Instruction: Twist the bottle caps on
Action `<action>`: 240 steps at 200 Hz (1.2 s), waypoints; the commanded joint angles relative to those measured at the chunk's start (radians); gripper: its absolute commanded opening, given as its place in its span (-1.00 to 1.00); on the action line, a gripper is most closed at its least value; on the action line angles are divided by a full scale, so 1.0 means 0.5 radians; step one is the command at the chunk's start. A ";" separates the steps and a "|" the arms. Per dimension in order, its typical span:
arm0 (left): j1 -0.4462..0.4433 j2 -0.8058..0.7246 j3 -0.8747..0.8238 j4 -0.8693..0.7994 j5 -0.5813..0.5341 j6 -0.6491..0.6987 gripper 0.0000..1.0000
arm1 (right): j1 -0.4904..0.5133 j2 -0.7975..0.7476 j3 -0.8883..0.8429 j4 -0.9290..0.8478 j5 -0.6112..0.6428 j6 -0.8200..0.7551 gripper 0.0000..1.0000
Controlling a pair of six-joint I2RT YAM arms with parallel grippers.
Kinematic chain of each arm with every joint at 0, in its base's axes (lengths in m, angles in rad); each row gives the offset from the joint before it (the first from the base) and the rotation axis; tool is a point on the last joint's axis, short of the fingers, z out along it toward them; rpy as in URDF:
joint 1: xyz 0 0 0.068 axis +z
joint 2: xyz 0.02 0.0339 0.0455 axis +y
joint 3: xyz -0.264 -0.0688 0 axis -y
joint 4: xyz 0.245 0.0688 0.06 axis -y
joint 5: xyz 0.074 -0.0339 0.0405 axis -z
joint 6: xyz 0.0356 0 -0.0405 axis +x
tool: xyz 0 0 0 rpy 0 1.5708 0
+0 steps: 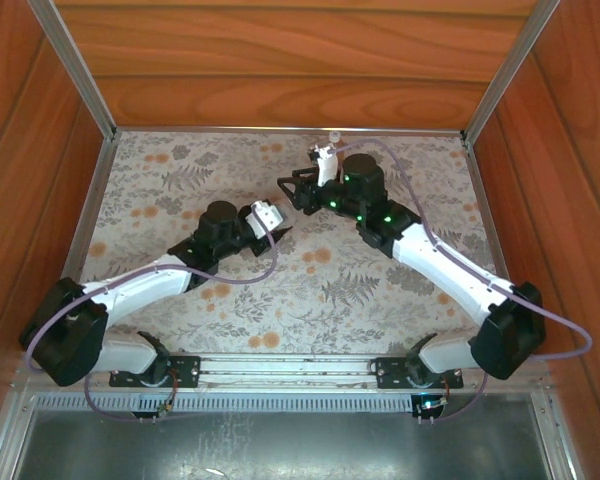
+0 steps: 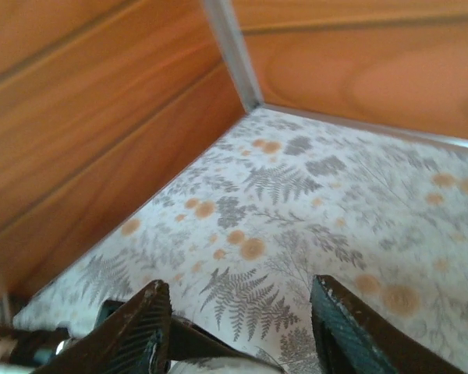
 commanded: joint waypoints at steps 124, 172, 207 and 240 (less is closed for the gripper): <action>0.152 -0.170 0.034 0.058 1.814 -0.340 0.11 | -0.012 -0.321 0.026 -0.459 -1.365 -0.833 0.07; 0.154 -0.155 0.016 0.057 1.772 -0.307 0.11 | -0.011 -0.301 0.007 -0.353 -1.359 -0.765 -0.21; 0.154 -0.126 0.016 0.053 1.772 -0.294 0.11 | -0.012 -0.345 -0.047 -0.216 -1.306 -0.703 0.13; 0.154 -0.116 0.025 0.052 1.784 -0.292 0.11 | -0.012 -0.330 -0.069 -0.173 -1.317 -0.658 -0.07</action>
